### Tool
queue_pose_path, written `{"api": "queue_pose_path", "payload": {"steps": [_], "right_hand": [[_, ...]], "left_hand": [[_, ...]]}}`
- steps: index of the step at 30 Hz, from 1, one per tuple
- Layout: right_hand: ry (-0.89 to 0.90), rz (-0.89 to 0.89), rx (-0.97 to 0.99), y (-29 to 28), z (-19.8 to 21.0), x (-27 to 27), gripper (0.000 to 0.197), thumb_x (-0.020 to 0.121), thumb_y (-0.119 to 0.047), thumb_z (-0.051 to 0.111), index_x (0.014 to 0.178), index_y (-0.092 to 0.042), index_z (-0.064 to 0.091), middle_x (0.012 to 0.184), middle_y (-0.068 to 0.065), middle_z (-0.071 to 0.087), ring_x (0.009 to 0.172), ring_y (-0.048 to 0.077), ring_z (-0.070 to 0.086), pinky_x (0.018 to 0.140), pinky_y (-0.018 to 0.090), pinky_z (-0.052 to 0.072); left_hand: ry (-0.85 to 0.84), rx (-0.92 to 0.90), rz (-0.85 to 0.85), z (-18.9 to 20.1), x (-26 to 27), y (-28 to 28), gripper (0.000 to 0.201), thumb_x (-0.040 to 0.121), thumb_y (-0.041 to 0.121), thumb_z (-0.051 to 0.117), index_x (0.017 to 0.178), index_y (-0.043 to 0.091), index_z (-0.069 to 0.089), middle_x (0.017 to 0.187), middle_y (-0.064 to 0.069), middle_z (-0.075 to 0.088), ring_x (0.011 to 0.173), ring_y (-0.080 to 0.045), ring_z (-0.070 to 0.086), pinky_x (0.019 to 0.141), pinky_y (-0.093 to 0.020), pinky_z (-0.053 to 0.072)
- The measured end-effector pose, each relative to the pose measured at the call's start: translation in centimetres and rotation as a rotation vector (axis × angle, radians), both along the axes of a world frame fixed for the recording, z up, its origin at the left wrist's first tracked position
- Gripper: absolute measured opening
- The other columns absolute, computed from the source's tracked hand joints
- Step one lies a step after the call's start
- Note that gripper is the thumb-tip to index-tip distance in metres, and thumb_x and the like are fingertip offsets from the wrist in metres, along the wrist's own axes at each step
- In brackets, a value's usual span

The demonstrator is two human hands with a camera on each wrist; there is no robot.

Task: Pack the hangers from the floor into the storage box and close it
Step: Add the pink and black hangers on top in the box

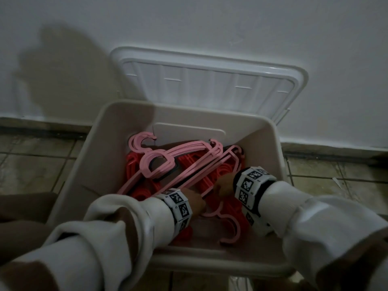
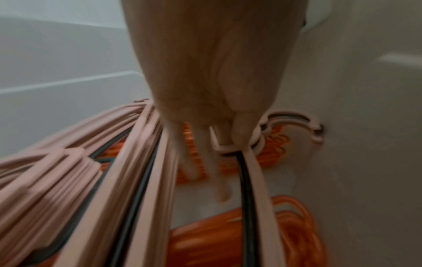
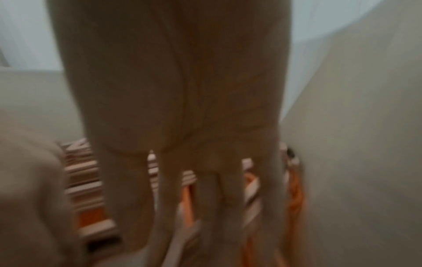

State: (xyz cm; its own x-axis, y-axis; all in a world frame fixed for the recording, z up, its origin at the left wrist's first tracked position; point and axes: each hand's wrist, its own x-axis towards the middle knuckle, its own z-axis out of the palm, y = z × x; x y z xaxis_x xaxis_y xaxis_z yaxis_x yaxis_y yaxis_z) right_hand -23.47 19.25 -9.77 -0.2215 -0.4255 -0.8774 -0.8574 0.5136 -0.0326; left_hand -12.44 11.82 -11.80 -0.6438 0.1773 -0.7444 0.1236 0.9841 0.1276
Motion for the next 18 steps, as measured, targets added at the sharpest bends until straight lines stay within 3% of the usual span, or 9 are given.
{"api": "queue_pose_path", "payload": {"steps": [3, 6, 8, 12, 13, 15, 18], "right_hand": [[0.130, -0.050, -0.186, -0.2, 0.7, -1.5, 0.032, 0.087, -0.020, 0.058, 0.116, -0.007, 0.057, 0.120, 0.009, 0.059, 0.101, 0.025, 0.057, 0.083, 0.031, 0.045], [0.308, -0.078, -0.253, -0.1, 1.4, -2.5, 0.062, 0.082, -0.019, 0.066, 0.136, -0.008, 0.035, 0.137, 0.013, 0.043, 0.126, 0.029, 0.043, 0.094, 0.039, 0.043], [0.366, -0.115, -0.281, 0.3, 0.6, -2.5, 0.088, 0.082, -0.017, 0.067, 0.146, -0.007, 0.008, 0.146, 0.016, 0.023, 0.137, 0.032, 0.024, 0.103, 0.045, 0.036], [0.313, -0.171, -0.234, 1.1, -1.6, -2.1, 0.076, 0.091, -0.017, 0.051, 0.146, -0.003, -0.001, 0.155, 0.017, -0.003, 0.143, 0.033, 0.003, 0.113, 0.051, 0.019], [0.321, -0.196, -0.227, 1.3, -2.0, -1.9, 0.073, 0.092, -0.017, 0.048, 0.146, -0.003, 0.001, 0.155, 0.017, -0.003, 0.143, 0.033, 0.004, 0.113, 0.051, 0.020], [0.357, -0.258, -0.255, 1.1, -2.5, -1.6, 0.063, 0.094, -0.015, 0.044, 0.145, -0.003, 0.010, 0.152, 0.019, 0.010, 0.139, 0.036, 0.017, 0.109, 0.049, 0.026], [0.408, -0.211, -0.222, 0.7, -2.5, -1.4, 0.059, 0.095, -0.015, 0.042, 0.144, -0.005, 0.012, 0.143, 0.024, 0.028, 0.130, 0.038, 0.032, 0.099, 0.047, 0.038]], "left_hand": [[0.184, 0.061, 0.014, 1.2, -0.3, -0.6, 0.034, 0.093, 0.017, 0.046, 0.125, 0.017, 0.058, 0.125, -0.011, 0.057, 0.113, -0.031, 0.056, 0.090, -0.036, 0.044], [0.419, 0.048, 0.054, 2.2, -0.2, -1.2, 0.028, 0.089, 0.015, 0.046, 0.114, 0.012, 0.058, 0.117, -0.008, 0.060, 0.109, -0.029, 0.056, 0.078, -0.033, 0.042], [0.475, -0.020, 0.173, 2.1, 0.0, -1.4, 0.039, 0.090, 0.021, 0.047, 0.128, 0.011, 0.044, 0.135, -0.009, 0.045, 0.125, -0.027, 0.040, 0.093, -0.037, 0.037], [0.307, -0.102, 0.319, 1.5, 0.2, -1.8, 0.076, 0.087, 0.033, 0.057, 0.146, 0.013, 0.014, 0.154, -0.018, 0.003, 0.141, -0.034, 0.008, 0.112, -0.050, 0.019], [0.241, -0.098, 0.337, 1.2, 0.3, -1.9, 0.082, 0.086, 0.037, 0.058, 0.148, 0.014, 0.008, 0.155, -0.018, -0.005, 0.142, -0.036, 0.004, 0.113, -0.051, 0.018], [0.186, -0.079, 0.359, 0.6, 0.4, -2.0, 0.081, 0.087, 0.034, 0.058, 0.148, 0.014, 0.008, 0.155, -0.017, -0.009, 0.142, -0.036, 0.009, 0.110, -0.048, 0.029], [0.268, -0.053, 0.321, 0.7, 0.2, -2.2, 0.055, 0.090, 0.008, 0.047, 0.141, 0.009, 0.026, 0.152, -0.018, 0.010, 0.129, -0.035, 0.037, 0.095, -0.044, 0.044]]}}
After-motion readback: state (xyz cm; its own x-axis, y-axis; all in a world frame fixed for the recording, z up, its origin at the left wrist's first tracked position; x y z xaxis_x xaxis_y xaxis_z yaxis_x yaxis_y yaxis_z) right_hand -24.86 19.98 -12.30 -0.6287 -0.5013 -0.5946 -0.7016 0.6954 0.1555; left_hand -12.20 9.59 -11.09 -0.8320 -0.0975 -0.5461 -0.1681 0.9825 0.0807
